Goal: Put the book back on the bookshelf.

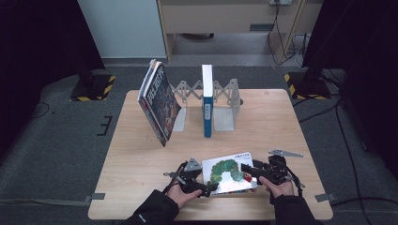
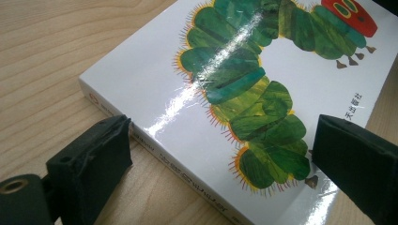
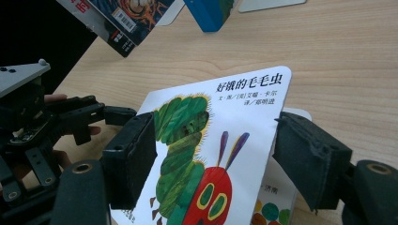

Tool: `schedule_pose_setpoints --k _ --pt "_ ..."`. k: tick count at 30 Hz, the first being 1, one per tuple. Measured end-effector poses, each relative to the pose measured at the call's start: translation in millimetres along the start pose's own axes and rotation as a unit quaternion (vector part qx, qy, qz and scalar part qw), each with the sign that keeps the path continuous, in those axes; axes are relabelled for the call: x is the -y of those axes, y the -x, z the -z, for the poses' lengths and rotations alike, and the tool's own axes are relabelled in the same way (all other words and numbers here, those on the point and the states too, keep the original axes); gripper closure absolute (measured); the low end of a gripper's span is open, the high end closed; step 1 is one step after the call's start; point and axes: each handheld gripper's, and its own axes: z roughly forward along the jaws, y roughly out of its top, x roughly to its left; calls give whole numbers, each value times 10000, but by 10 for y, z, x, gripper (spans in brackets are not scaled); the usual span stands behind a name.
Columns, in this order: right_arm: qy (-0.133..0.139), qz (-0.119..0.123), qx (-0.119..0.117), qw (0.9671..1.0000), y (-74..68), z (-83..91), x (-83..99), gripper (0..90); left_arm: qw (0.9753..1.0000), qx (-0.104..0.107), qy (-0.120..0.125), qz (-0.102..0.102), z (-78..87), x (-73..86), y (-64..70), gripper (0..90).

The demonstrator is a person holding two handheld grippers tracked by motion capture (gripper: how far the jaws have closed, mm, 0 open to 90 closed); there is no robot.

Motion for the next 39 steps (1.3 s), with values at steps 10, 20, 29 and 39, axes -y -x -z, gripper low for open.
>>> schedule_pose_setpoints --k 10,20,29,39 --pt "281 1 -301 9992 -18 41 -30 307 9998 38 76 157 1 1 -20 21" --pt "423 63 -337 9985 -24 -21 -61 283 9997 71 95 224 4 3 -31 6" --pt "151 152 -383 9990 -55 -167 -64 310 9997 82 85 215 6 3 -35 4" --pt "-314 193 -362 9987 -25 -224 -48 397 9997 75 96 225 3 3 -30 5"
